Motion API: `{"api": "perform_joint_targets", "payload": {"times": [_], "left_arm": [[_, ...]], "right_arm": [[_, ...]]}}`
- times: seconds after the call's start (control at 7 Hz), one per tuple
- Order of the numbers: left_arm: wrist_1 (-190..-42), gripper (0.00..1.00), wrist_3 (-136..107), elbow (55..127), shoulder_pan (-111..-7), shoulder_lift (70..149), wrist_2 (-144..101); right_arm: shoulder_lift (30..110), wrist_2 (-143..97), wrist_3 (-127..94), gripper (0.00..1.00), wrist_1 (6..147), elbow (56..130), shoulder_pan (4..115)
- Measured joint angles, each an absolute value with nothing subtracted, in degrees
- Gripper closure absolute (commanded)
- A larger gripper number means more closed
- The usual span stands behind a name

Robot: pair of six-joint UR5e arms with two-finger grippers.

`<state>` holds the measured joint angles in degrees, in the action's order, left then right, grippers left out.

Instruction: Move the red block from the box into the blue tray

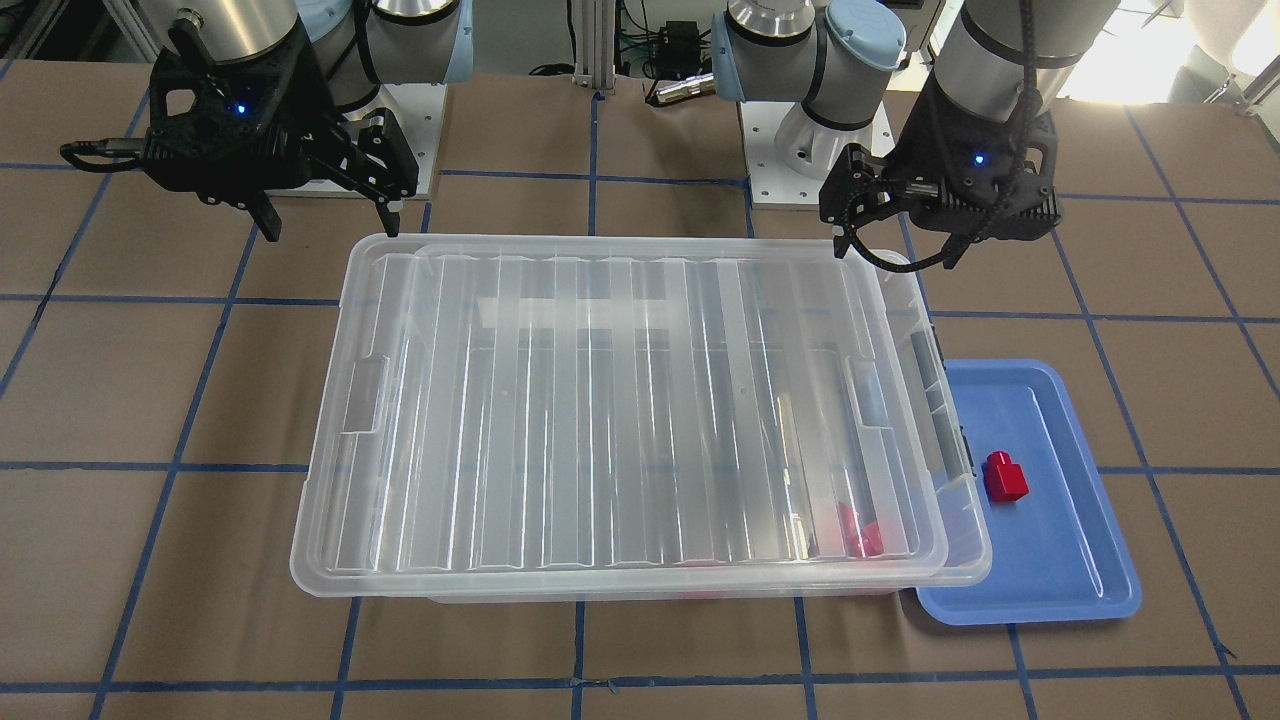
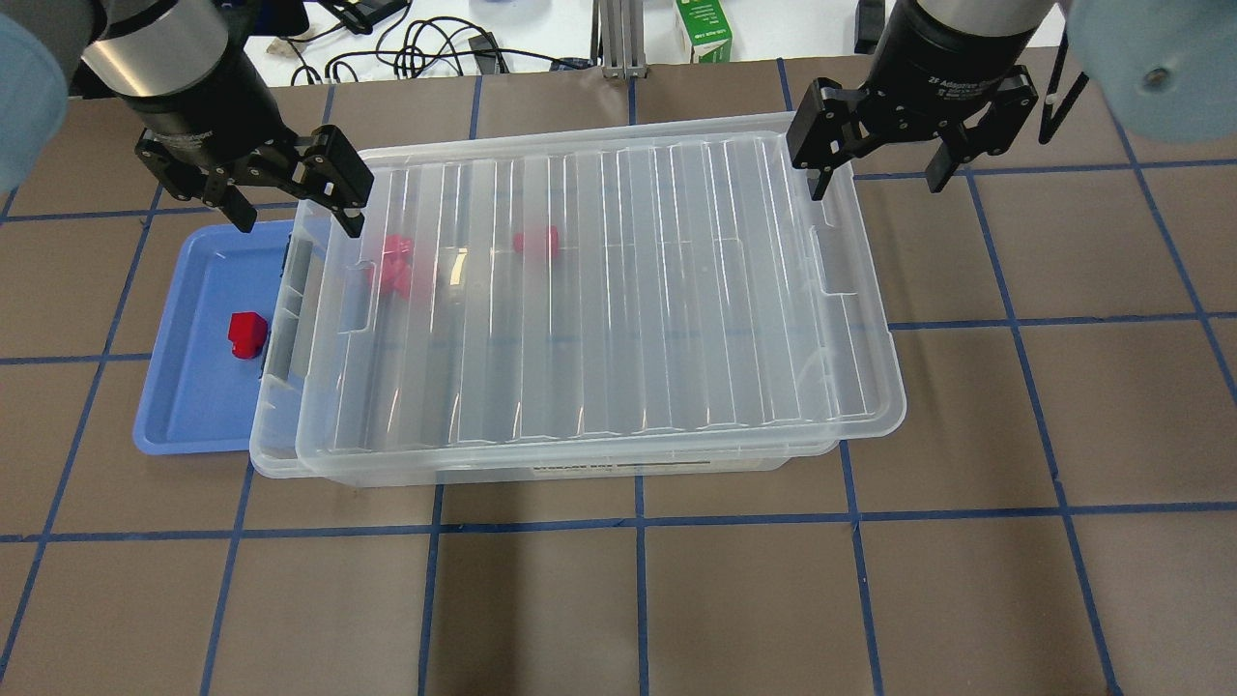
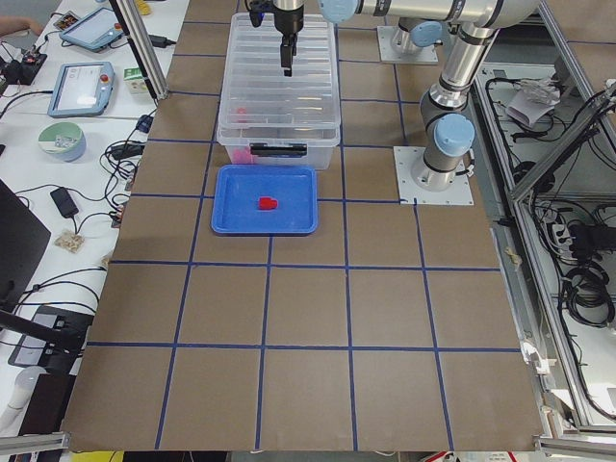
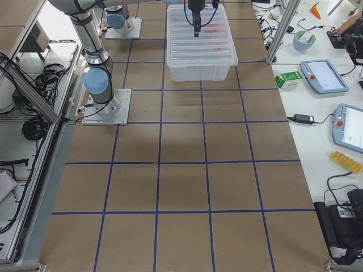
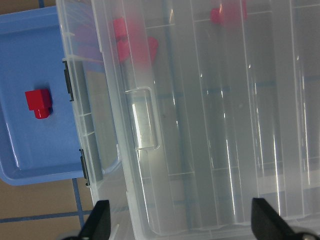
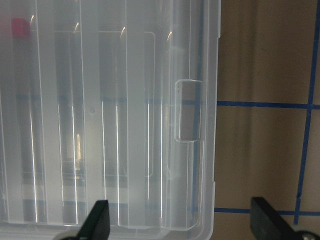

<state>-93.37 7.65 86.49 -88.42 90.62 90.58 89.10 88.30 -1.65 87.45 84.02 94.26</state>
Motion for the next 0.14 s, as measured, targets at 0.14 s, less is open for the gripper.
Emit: {"api": "perform_joint_targets", "payload": {"times": [0.14], "left_arm": [[-93.4, 0.0, 7.6, 86.5, -88.4, 90.6, 90.5]], "right_arm": [[89.1, 88.4, -1.6, 0.0, 87.4, 84.0, 94.2]]}}
